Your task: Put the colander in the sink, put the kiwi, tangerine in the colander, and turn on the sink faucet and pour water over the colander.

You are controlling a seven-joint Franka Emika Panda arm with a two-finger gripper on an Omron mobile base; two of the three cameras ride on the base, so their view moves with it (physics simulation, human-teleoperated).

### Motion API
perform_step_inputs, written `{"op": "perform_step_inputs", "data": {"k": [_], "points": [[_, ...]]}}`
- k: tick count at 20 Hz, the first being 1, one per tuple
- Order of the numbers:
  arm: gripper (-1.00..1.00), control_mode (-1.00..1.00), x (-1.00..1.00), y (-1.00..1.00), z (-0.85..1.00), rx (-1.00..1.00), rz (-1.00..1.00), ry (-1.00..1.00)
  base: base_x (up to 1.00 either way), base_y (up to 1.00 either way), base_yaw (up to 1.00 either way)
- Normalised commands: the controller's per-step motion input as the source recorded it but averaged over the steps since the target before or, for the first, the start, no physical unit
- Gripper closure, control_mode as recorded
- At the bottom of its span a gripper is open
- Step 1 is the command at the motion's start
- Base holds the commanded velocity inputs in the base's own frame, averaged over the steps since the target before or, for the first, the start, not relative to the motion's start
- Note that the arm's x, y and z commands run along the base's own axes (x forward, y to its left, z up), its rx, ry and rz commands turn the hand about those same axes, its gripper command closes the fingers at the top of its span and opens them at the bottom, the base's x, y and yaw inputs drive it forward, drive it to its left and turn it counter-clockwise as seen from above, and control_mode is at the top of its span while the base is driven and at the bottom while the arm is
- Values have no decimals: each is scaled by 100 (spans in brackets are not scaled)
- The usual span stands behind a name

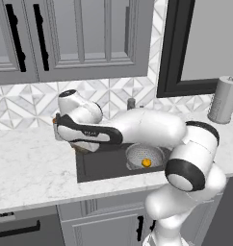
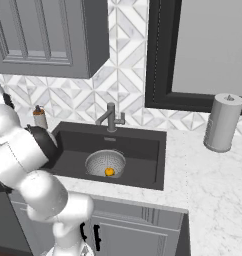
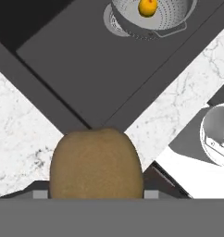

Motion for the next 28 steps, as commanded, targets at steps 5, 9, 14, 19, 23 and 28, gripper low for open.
{"op": "perform_step_inputs", "data": {"k": [5,9,14,19,23,28], "points": [[100,-100,-48,-100,-13,1,-9,-1,0,0,0],[100,-100,-7,-99,-6,0,-1,-5,0,0,0],[100,-100,32,-72,0,-1,-4,-2,0,0,0],[100,-100,77,-5,-24,-9,-3,5,0,0,0],[100,-100,87,-1,-53,-13,-1,4,0,0,0],[100,-100,39,-53,-42,-7,-6,0,0,0,0]]}}
